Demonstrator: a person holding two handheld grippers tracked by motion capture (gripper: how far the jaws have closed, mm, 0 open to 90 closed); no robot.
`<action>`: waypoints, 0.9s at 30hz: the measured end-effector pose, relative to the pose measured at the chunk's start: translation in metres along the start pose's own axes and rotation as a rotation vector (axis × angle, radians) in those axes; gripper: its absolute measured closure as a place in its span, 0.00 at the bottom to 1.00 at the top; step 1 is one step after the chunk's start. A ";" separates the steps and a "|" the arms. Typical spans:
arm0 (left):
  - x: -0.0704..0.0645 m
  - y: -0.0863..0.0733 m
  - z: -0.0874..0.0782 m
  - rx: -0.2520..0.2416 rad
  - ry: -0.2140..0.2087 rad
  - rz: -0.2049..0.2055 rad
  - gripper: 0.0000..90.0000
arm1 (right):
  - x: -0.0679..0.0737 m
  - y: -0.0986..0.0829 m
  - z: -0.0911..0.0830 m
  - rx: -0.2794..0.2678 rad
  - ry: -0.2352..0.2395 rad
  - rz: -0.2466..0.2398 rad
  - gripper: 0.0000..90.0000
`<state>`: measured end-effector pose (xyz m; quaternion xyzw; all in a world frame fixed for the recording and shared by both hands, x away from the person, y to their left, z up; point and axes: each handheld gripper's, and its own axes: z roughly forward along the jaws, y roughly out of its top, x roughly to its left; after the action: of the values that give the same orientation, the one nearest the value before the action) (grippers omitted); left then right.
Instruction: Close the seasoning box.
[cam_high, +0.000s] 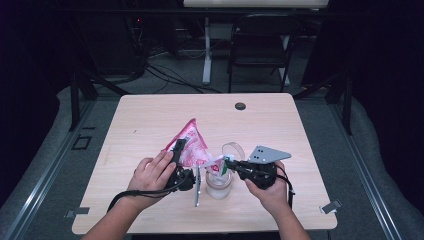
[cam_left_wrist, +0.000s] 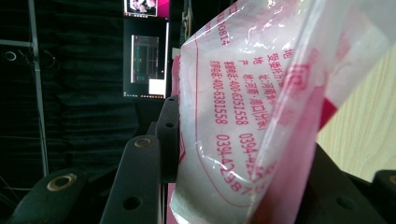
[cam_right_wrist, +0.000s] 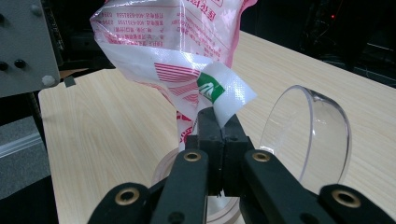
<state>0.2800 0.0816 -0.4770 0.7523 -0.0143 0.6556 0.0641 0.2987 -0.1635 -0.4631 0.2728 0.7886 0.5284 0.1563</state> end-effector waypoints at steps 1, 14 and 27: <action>0.000 0.000 0.000 0.000 0.000 0.000 0.71 | 0.000 0.000 0.000 0.000 0.000 0.000 1.00; 0.002 0.001 -0.001 -0.007 0.007 0.005 0.71 | -0.001 0.000 -0.001 -0.003 -0.005 -0.001 1.00; 0.004 0.001 -0.001 -0.007 0.016 0.004 0.71 | 0.000 0.000 -0.001 -0.005 -0.003 -0.001 1.00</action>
<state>0.2791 0.0811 -0.4730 0.7467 -0.0176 0.6617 0.0654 0.2986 -0.1644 -0.4625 0.2728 0.7872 0.5298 0.1585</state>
